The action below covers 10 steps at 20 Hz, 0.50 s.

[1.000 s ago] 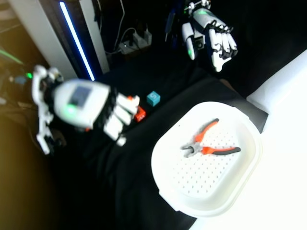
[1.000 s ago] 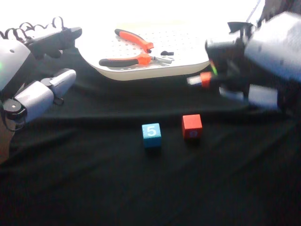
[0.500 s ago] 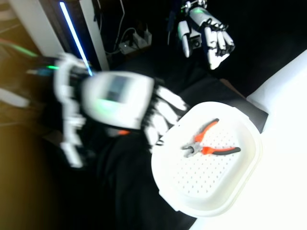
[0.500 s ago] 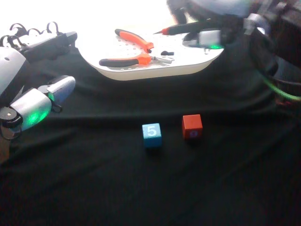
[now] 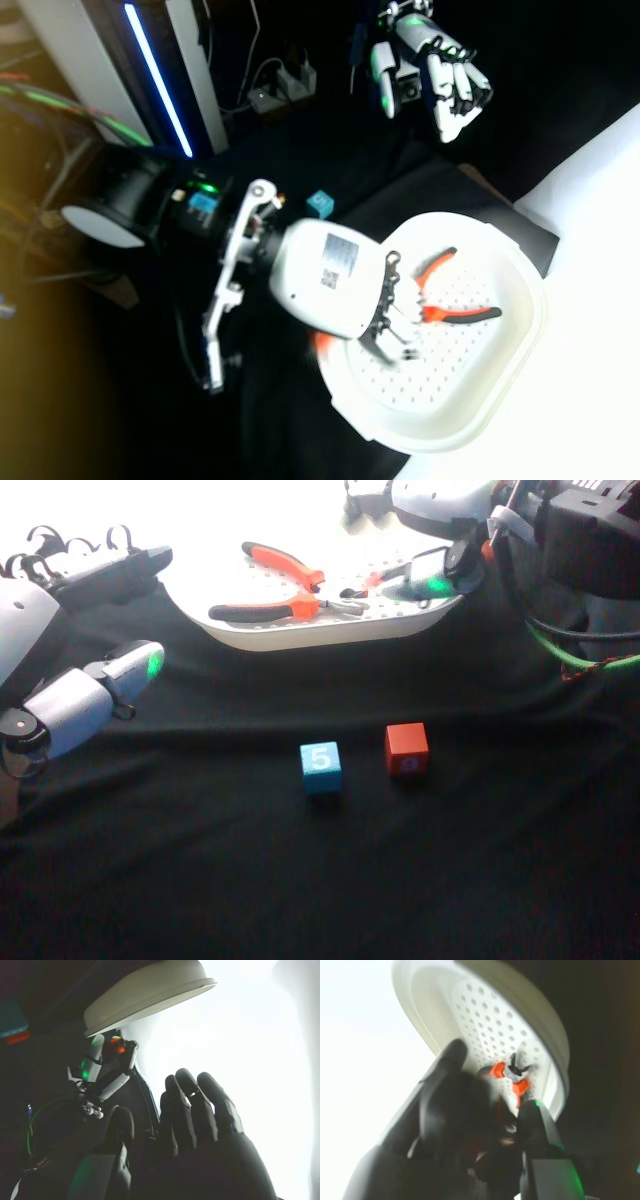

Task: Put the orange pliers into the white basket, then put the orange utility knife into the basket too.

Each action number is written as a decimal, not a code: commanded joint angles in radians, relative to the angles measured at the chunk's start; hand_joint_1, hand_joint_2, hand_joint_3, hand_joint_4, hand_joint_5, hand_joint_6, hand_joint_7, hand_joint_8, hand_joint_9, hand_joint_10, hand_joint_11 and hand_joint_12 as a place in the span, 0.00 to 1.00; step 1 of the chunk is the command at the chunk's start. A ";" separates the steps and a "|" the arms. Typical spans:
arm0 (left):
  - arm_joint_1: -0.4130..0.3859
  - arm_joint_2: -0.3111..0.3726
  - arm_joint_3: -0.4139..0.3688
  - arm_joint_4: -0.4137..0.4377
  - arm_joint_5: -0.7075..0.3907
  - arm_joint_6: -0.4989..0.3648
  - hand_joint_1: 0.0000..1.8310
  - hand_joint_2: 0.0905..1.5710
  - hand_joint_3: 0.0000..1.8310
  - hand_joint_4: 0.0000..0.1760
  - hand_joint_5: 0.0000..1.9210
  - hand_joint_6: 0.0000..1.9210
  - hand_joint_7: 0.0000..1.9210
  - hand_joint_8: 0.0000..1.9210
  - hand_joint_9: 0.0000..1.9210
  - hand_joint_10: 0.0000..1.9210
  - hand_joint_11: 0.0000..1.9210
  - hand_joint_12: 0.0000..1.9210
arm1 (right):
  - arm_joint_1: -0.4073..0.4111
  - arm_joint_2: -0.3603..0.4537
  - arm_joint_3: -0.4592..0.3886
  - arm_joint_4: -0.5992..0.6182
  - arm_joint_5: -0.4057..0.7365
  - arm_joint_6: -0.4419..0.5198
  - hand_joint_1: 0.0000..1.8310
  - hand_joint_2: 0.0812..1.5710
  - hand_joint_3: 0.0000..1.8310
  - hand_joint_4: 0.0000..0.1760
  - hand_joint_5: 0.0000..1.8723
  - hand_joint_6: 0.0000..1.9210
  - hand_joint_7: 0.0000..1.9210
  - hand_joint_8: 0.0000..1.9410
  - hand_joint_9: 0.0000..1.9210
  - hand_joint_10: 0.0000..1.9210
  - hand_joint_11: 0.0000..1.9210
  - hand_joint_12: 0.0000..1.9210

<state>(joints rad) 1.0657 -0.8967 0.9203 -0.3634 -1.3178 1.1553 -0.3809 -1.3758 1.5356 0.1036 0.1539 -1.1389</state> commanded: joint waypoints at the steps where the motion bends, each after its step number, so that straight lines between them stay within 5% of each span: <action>1: -0.007 -0.006 0.006 0.013 -0.128 -0.007 0.32 0.90 0.00 0.00 0.21 0.01 0.32 0.01 0.20 0.44 0.04 0.86 | 0.021 -0.001 -0.004 -0.001 0.120 -0.003 0.34 0.73 0.00 0.39 0.01 0.01 0.01 0.01 0.00 0.01 0.00 0.04; 3: -0.007 -0.006 0.006 0.011 -0.124 -0.009 0.37 0.89 0.00 0.00 0.22 0.01 0.34 0.02 0.19 0.47 0.01 0.87 | 0.027 0.012 -0.024 -0.001 0.131 -0.003 0.28 0.74 0.00 0.54 0.00 0.00 0.00 0.00 0.00 0.00 0.00 0.00; 6: -0.007 0.000 -0.002 0.010 -0.136 -0.009 0.36 0.89 0.00 0.00 0.20 0.00 0.32 0.00 0.13 0.53 0.00 0.88 | 0.028 0.104 -0.132 -0.015 0.197 -0.003 0.21 0.77 0.01 0.21 0.00 0.00 0.00 0.00 0.00 0.00 0.00 0.00; 7: -0.006 0.005 -0.005 0.008 -0.143 -0.009 0.29 0.90 0.00 0.00 0.15 0.00 0.23 0.00 0.09 0.41 0.00 0.79 | 0.027 0.127 -0.175 -0.019 0.224 -0.003 0.14 0.77 0.01 0.26 0.00 0.00 0.00 0.00 0.00 0.00 0.00 0.00; 8: -0.001 0.012 -0.012 0.001 -0.152 -0.009 0.25 0.90 0.00 0.18 0.08 0.00 0.09 0.00 0.03 0.13 0.00 0.36 | 0.027 0.178 -0.241 -0.031 0.271 -0.003 0.10 0.76 0.00 0.13 0.00 0.00 0.00 0.00 0.00 0.00 0.00 0.00; 9: 0.004 0.015 -0.016 -0.003 -0.158 -0.009 0.20 0.91 0.00 0.22 0.03 0.00 0.02 0.00 0.01 0.02 0.00 0.07 | 0.027 0.207 -0.269 -0.038 0.295 -0.003 0.07 0.75 0.00 0.19 0.00 0.00 0.00 0.00 0.00 0.00 0.00 0.00; 10: 0.009 0.019 -0.020 -0.007 -0.163 -0.008 0.20 0.91 0.00 0.22 0.03 0.00 0.02 0.00 0.01 0.02 0.00 0.07 | 0.025 0.241 -0.301 -0.051 0.315 -0.005 0.07 0.75 0.00 0.19 0.00 0.00 0.00 0.00 0.00 0.00 0.00 0.00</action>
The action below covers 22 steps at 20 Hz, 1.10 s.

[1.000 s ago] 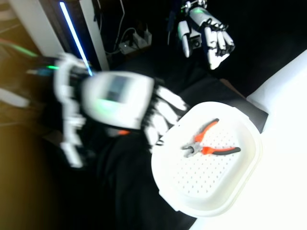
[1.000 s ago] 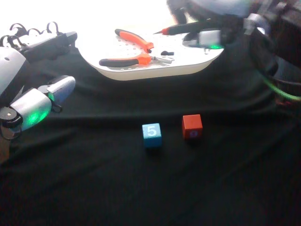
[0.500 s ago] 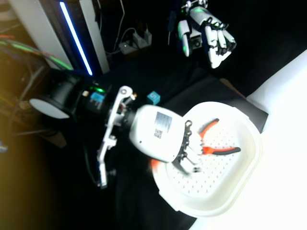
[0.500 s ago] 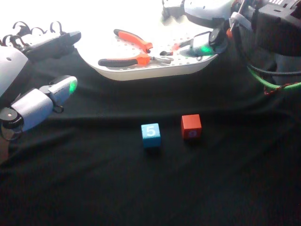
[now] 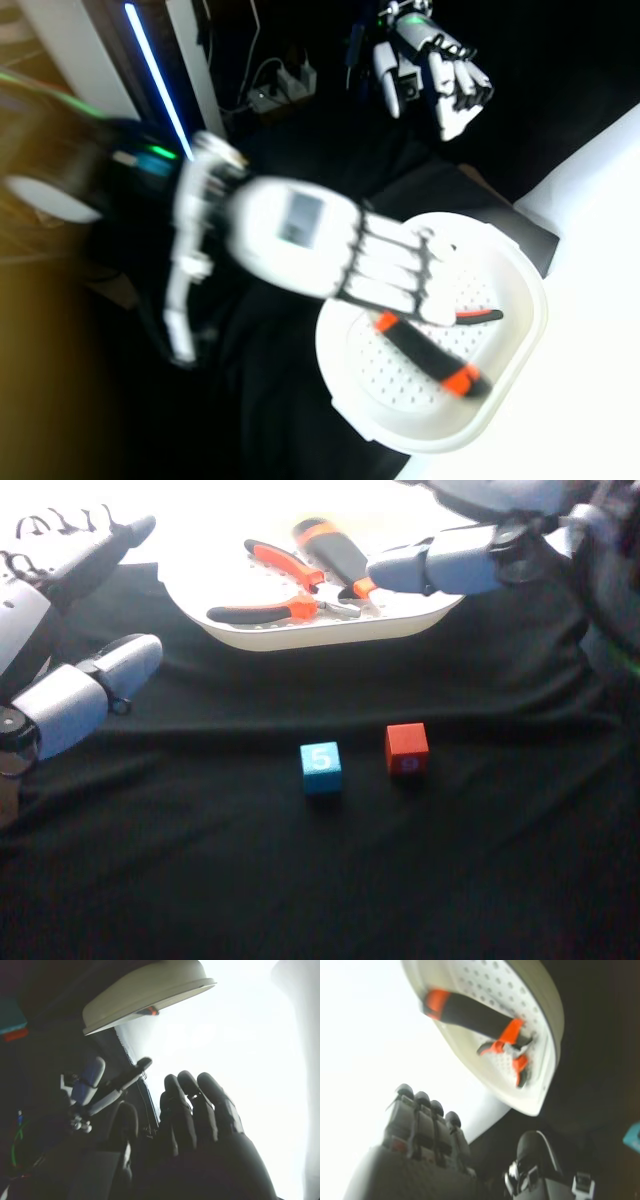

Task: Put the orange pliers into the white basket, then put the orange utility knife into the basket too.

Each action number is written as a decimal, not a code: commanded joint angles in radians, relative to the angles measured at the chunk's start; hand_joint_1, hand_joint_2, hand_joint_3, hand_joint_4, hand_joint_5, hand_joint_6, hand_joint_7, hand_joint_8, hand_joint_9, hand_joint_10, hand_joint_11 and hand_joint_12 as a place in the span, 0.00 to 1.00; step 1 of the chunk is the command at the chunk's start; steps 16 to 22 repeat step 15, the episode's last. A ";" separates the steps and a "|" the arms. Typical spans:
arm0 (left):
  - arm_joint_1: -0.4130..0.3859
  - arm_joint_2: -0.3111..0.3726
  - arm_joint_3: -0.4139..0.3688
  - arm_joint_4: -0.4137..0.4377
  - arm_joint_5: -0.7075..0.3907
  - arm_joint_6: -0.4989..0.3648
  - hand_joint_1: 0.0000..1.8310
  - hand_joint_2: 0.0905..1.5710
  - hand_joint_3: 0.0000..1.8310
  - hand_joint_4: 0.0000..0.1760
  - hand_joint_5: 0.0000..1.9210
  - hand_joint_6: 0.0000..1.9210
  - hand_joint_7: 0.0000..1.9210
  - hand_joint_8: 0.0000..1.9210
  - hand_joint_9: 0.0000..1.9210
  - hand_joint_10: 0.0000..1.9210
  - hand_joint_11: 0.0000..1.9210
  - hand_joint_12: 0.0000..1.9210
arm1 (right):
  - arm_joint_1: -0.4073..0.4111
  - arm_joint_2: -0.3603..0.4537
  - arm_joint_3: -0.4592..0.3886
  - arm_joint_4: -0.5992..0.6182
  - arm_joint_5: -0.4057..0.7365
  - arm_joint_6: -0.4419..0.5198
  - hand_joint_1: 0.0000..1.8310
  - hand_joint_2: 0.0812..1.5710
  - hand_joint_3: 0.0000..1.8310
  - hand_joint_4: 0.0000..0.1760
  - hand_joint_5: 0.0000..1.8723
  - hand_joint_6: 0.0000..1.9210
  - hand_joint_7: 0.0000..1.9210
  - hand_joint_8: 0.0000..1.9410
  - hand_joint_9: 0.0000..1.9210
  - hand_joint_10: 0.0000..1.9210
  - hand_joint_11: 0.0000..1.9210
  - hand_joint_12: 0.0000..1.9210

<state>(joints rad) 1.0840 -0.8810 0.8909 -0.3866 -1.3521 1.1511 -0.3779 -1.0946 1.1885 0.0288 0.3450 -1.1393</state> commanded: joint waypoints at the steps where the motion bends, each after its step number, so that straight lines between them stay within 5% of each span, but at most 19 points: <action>1: 0.002 0.014 -0.002 0.013 -0.143 0.000 0.09 0.87 0.00 0.58 0.00 0.00 0.00 0.00 0.00 0.00 0.00 0.00 | 0.020 0.019 -0.028 -0.025 0.155 -0.005 0.06 0.72 0.00 0.16 0.00 0.00 0.00 0.00 0.00 0.00 0.00 0.00; 3: 0.017 0.031 -0.021 0.005 -0.170 0.016 0.01 0.81 0.00 0.95 0.00 0.00 0.00 0.00 0.00 0.00 0.00 0.00 | -0.001 0.085 -0.101 -0.042 0.203 -0.005 0.02 0.69 0.00 0.39 0.00 0.00 0.00 0.00 0.00 0.00 0.00 0.00; 4: 0.027 0.038 -0.028 0.003 -0.183 0.018 0.01 0.81 0.00 0.95 0.00 0.00 0.00 0.00 0.00 0.00 0.00 0.00 | -0.019 0.120 -0.135 -0.042 0.237 -0.005 0.02 0.69 0.00 0.39 0.00 0.00 0.00 0.00 0.00 0.00 0.00 0.00; 5: 0.041 0.053 -0.039 0.002 -0.206 0.020 0.00 0.75 0.00 1.00 0.00 0.00 0.00 0.00 0.00 0.00 0.00 0.00 | -0.054 0.167 -0.179 -0.042 0.287 -0.005 0.00 0.68 0.00 0.52 0.00 0.00 0.00 0.00 0.00 0.00 0.00 0.00; 8: 0.069 0.076 -0.060 -0.005 -0.257 0.032 0.00 0.70 0.00 1.00 0.00 0.00 0.00 0.00 0.00 0.00 0.00 0.00 | -0.137 0.246 -0.255 -0.039 0.395 -0.005 0.00 0.63 0.00 0.45 0.00 0.00 0.00 0.00 0.00 0.00 0.00 0.00; 10: 0.094 0.091 -0.075 -0.016 -0.303 0.032 0.00 0.72 0.00 1.00 0.00 0.00 0.00 0.00 0.00 0.00 0.00 0.00 | -0.208 0.311 -0.307 -0.015 0.490 -0.005 0.00 0.65 0.00 0.23 0.00 0.00 0.00 0.00 0.00 0.00 0.00 0.00; 12: 0.106 0.099 -0.081 -0.022 -0.323 0.032 0.00 0.72 0.00 1.00 0.00 0.00 0.00 0.00 0.00 0.00 0.00 0.00 | -0.277 0.372 -0.352 0.018 0.579 -0.005 0.00 0.66 0.00 0.27 0.00 0.00 0.00 0.00 0.00 0.00 0.00 0.00; 13: 0.106 0.101 -0.082 -0.022 -0.327 0.032 0.00 0.70 0.00 1.00 0.00 0.00 0.00 0.00 0.00 0.00 0.00 0.00 | -0.313 0.395 -0.370 0.037 0.624 -0.005 0.00 0.65 0.00 0.73 0.00 0.00 0.00 0.00 0.00 0.00 0.00 0.00; 15: 0.109 0.106 -0.084 -0.024 -0.345 0.032 0.00 0.69 0.00 1.00 0.00 0.00 0.00 0.00 0.00 0.00 0.00 0.00 | -0.364 0.431 -0.399 0.072 0.718 -0.005 0.00 0.65 0.00 0.74 0.00 0.00 0.00 0.00 0.00 0.00 0.00 0.00; 22: 0.109 0.106 -0.084 -0.024 -0.345 0.032 0.00 0.69 0.00 1.00 0.00 0.00 0.00 0.00 0.00 0.00 0.00 0.00 | -0.364 0.431 -0.399 0.072 0.718 -0.005 0.00 0.65 0.00 0.74 0.00 0.00 0.00 0.00 0.00 0.00 0.00 0.00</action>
